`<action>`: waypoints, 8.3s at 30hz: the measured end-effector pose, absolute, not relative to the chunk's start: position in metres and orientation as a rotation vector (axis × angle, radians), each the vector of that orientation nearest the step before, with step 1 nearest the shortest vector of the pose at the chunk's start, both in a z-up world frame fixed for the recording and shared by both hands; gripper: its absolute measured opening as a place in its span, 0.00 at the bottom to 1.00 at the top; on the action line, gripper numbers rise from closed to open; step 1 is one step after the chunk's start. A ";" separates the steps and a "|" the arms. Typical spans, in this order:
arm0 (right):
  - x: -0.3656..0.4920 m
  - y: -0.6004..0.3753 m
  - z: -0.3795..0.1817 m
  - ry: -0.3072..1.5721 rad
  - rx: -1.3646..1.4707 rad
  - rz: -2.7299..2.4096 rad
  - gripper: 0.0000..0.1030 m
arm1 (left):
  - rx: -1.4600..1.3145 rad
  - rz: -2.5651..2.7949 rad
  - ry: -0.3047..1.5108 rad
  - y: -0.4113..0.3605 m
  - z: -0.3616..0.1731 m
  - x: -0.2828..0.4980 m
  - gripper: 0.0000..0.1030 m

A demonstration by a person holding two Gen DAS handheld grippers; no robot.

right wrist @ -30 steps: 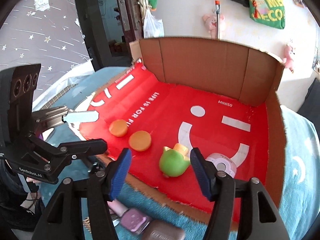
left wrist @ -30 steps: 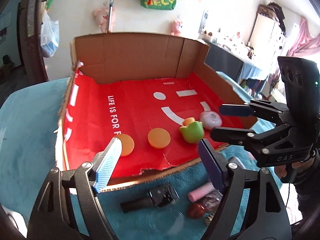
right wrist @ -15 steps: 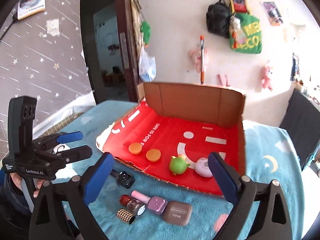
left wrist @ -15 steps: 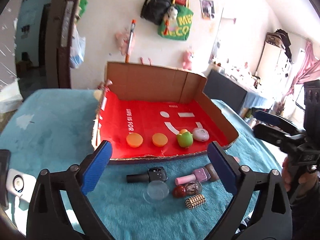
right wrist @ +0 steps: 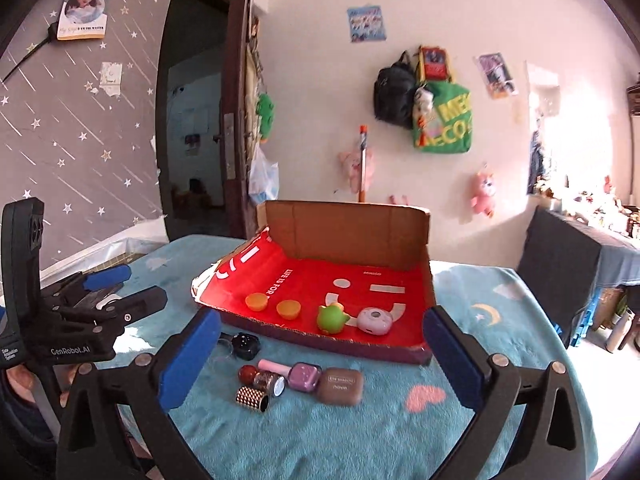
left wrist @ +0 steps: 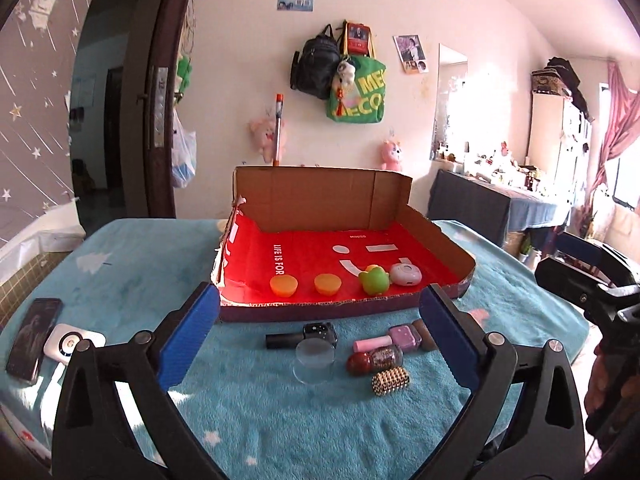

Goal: Organize rigid objects
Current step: 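Lift both tools out of the box and back over the table, then reach the left tool toward the clear plastic cup while the right tool approaches the brown eyeshadow case, then close the left tool on the clear cup while the right tool grasps the brown eyeshadow case, then carry the clear cup and eyeshadow case into the red-lined box with both tools, then open both tools to release the cup and eyeshadow case inside the box, then lift both tools out of the box and back over the table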

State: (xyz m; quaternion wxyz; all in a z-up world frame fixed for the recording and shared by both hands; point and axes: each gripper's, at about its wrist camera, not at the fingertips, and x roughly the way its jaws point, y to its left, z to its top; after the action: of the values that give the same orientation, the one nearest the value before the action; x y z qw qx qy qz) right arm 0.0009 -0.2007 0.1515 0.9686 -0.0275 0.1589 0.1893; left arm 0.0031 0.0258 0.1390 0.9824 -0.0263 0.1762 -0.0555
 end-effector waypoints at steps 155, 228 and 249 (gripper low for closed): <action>0.112 -0.201 0.059 0.747 -0.067 0.364 0.53 | -0.136 -0.321 0.771 0.029 0.078 0.107 0.36; 0.314 -0.129 0.049 1.057 -0.143 0.408 0.56 | -0.097 -0.318 0.956 0.034 0.085 0.297 0.64; 0.208 -0.179 0.168 0.746 -0.060 0.382 0.83 | -0.114 -0.260 0.597 0.041 0.178 0.164 0.89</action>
State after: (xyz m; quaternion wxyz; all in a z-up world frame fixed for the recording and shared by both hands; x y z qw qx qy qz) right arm 0.2079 -0.1792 0.1679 0.9131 -0.0292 0.3621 0.1852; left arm 0.1641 0.0410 0.1782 0.9459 -0.0561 0.2930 -0.1276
